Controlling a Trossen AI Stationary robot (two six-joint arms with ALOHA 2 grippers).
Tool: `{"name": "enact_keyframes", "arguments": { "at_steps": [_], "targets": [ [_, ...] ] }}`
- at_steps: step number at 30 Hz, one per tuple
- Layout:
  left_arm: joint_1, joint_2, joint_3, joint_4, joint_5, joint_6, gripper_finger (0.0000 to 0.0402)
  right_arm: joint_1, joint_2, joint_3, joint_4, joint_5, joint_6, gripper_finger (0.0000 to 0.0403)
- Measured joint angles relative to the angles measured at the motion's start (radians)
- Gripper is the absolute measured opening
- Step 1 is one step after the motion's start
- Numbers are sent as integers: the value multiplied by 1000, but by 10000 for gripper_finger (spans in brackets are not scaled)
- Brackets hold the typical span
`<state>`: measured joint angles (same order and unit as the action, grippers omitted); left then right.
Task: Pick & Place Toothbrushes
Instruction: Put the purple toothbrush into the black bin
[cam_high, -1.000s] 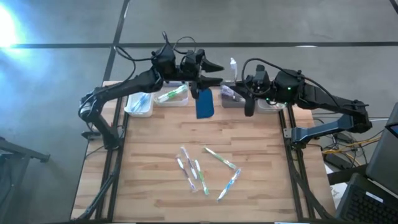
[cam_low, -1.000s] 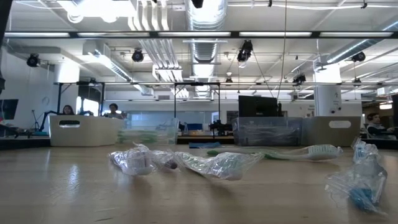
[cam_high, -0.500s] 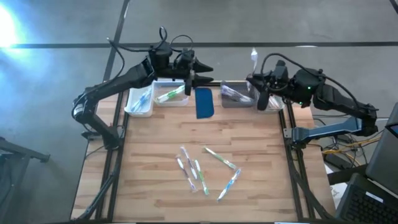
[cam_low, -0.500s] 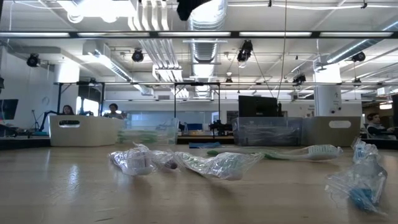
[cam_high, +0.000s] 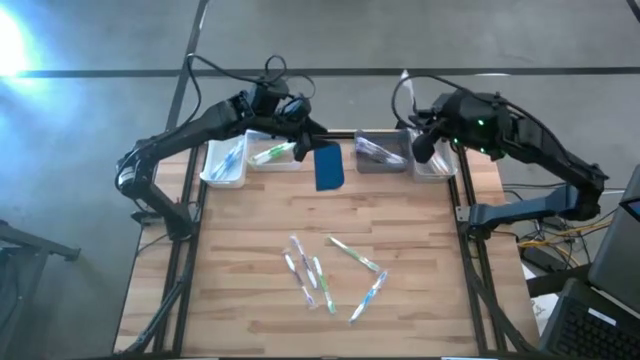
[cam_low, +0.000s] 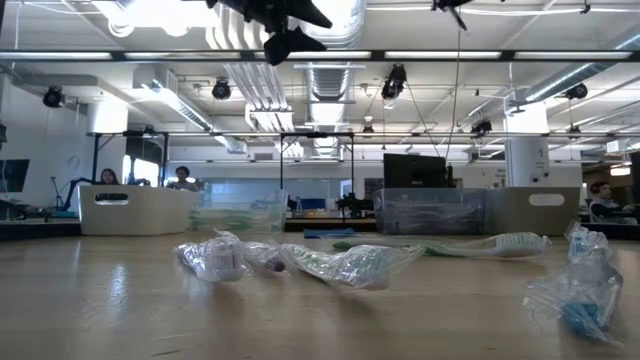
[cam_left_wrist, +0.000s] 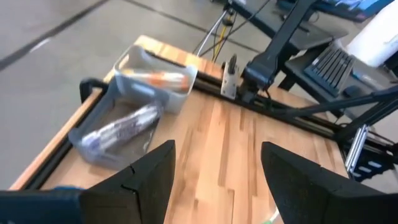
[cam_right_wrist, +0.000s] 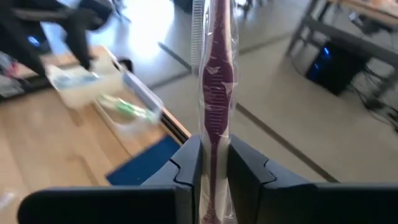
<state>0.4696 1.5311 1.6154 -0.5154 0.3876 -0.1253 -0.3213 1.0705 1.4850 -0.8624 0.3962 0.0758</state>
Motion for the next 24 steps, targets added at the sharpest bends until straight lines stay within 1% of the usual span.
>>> {"name": "enact_keyframes", "arguments": {
  "at_steps": [3,7,9,13,18,24],
  "targets": [
    [0,0,0,-40,-9,2,241,-41,47,51,-76,0,-1,49],
    [0,0,-3,-93,-70,2,241,-95,108,98,-145,-14,-13,46],
    [0,1,-11,-104,-84,-3,241,-122,138,114,-162,-35,-34,47],
    [-1,2,-35,-107,-86,-29,241,-179,201,133,-185,-94,-105,50],
    [-2,2,-83,-107,-86,-84,241,-247,288,157,-190,-203,-172,46],
    [-4,2,-153,-107,-86,-167,241,-309,411,208,-253,-218,-241,51]
  ]
}}
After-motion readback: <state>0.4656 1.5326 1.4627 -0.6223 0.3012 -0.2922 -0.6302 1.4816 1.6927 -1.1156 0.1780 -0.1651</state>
